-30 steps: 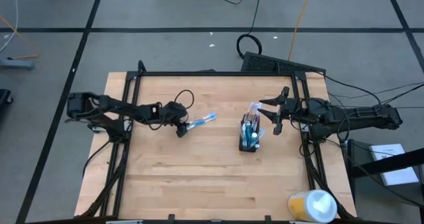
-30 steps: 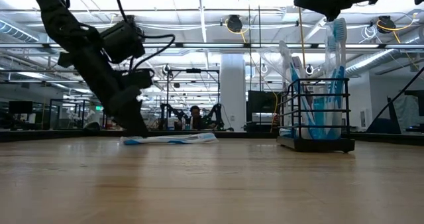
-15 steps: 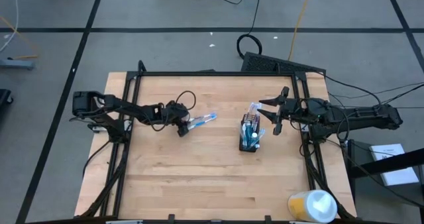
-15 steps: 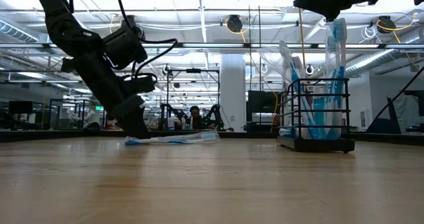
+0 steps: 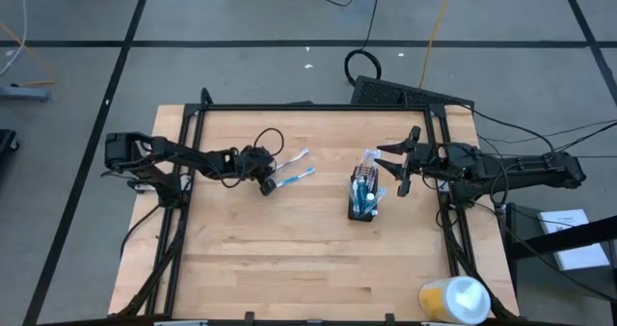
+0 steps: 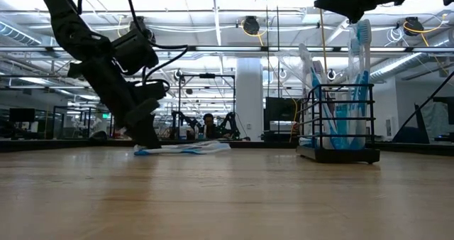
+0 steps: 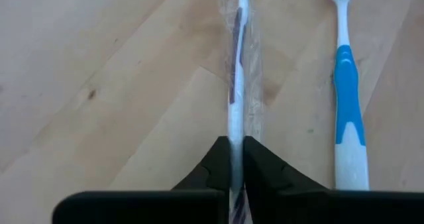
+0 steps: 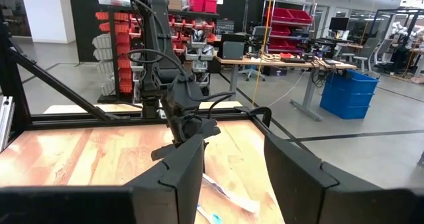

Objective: Pick & Place toothbrushing station
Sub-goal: Put the purple toothbrush into the top section of the mesh organizer, then adjust the purple toothbrush in the mesh organizer

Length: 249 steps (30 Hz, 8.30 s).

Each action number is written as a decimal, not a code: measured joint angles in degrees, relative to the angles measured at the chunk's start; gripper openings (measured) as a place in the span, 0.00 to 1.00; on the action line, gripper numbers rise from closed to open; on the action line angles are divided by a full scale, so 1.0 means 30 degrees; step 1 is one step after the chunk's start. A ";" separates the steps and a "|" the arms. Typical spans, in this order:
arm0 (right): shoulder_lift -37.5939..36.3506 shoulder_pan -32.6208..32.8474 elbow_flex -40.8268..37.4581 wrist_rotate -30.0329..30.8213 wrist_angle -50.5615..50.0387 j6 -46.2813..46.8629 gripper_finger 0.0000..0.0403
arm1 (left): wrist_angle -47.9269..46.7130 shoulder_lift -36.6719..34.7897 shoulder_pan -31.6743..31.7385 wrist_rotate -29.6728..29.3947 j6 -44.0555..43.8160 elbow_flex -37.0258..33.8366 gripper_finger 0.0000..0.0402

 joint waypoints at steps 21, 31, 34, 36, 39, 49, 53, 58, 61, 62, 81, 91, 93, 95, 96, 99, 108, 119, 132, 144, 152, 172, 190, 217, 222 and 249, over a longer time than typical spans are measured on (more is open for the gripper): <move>0.1131 -0.0007 0.0000 0.0007 0.0744 0.0749 0.39 | 1.5224 -0.2733 -0.0445 0.3092 0.3656 -0.0049 0.05; 0.7074 -0.0007 0.0000 -0.0055 0.8932 -0.0132 0.43 | 1.7228 -0.1414 -0.2529 0.4173 0.7290 0.3511 0.05; 0.8634 -0.0007 0.0007 -0.0444 1.1588 -0.0295 0.47 | 1.6572 -0.0287 -0.3056 0.4270 0.8283 0.5086 0.05; 0.9628 -0.0023 0.0001 -0.1062 1.3458 0.0044 0.49 | 1.6216 0.0458 -0.3165 0.4244 0.8653 0.5910 0.05; 1.0906 -0.0022 0.0007 -0.1598 1.5853 0.0752 0.50 | 1.6215 0.1639 -0.3150 0.4383 0.8668 0.7060 0.05; 1.2223 -0.0015 0.0007 -0.2098 1.7279 0.0616 0.40 | 1.6288 0.3119 -0.3121 0.4515 0.8963 0.8731 0.05; 1.2225 -0.0022 0.0007 -0.2079 1.7234 -0.0049 0.26 | 1.6317 0.3111 -0.3085 0.4682 0.8907 0.8731 0.05; 1.2218 -0.0015 0.0000 -0.2076 1.7282 -0.1409 0.05 | 1.6283 0.3104 -0.3085 0.4703 0.8550 0.8731 0.06; 1.2211 -0.0018 0.0000 -0.2058 1.7299 -0.1825 0.05 | 1.6281 0.3104 -0.3098 0.4787 0.8424 0.8731 0.06; 1.2211 -0.0018 0.0000 -0.2047 1.7296 -0.1822 0.06 | 1.6276 0.3104 -0.3099 0.4782 0.8356 0.8731 0.06; 1.1102 -0.0743 0.0015 -0.3075 1.1525 0.1046 0.04 | 1.0793 0.0686 -0.2931 0.4685 0.4361 1.0810 0.66; 1.1096 -0.0743 0.0015 -0.3031 1.1011 0.1166 0.04 | 0.4232 0.2703 -0.3279 0.5093 0.5696 1.6213 0.67; 1.1096 -0.0743 0.0015 -0.3031 1.0770 0.1167 0.04 | 0.4060 0.2799 -0.3281 0.5090 0.5964 1.6279 0.67; 1.1096 -0.0743 0.0015 -0.3038 1.0688 0.1173 0.04 | 0.3994 0.2805 -0.3281 0.4990 0.6100 1.6290 0.66; 1.1096 -0.0729 0.0015 -0.3045 1.0689 0.1166 0.04 | 0.3990 0.2790 -0.3281 0.4996 0.6086 1.6297 0.65; 1.1096 -0.0729 0.0015 -0.3053 1.0615 0.1169 0.04 | 0.3964 0.2783 -0.3281 0.4996 0.5933 1.6308 0.58; 1.1096 -0.0721 0.0015 -0.3060 1.0579 0.1100 0.04 | 0.3768 0.2776 -0.3217 0.4983 0.5895 1.6308 0.24; 1.0649 -0.0729 0.0015 -0.2957 1.0347 0.1377 0.11 | 0.4663 0.2742 -0.3128 0.4666 0.7801 1.6301 0.03; 0.3115 -0.0050 0.0000 -0.3051 0.4559 0.2007 0.57 | 1.0269 0.3798 -0.1350 0.8494 0.7675 1.5377 0.03; 0.1073 0.0299 0.0007 -0.3000 0.3086 0.1588 0.58 | 1.6371 0.8861 -0.0607 0.9990 0.4220 1.5332 0.03; 0.1359 0.0291 0.0007 -0.2994 0.3146 0.1523 0.56 | 1.6408 0.9724 -0.0564 0.9700 0.4410 1.5361 0.03; 0.1501 0.0291 0.0007 -0.2887 0.3283 0.1523 0.56 | 1.4198 0.9945 -0.0811 0.9448 0.5163 1.5361 0.03; 0.1501 0.0291 0.0007 -0.2841 0.3279 0.1515 0.54 | 1.3518 0.9945 -0.1139 0.8938 0.6073 1.5363 0.03; 0.1501 0.0284 0.0007 -0.2900 0.3198 0.1486 0.53 | 1.5790 1.2259 -0.1132 0.7102 0.3790 1.5441 0.18; 0.1501 0.0284 0.0007 -0.2907 0.3191 0.1464 0.53 | 1.5771 1.1963 -0.1139 0.7028 0.2659 1.5441 0.27; 0.1501 0.0284 0.0007 -0.2980 0.3118 0.1508 0.53 | 1.2372 0.9206 -0.1096 0.7131 0.3211 1.5441 0.67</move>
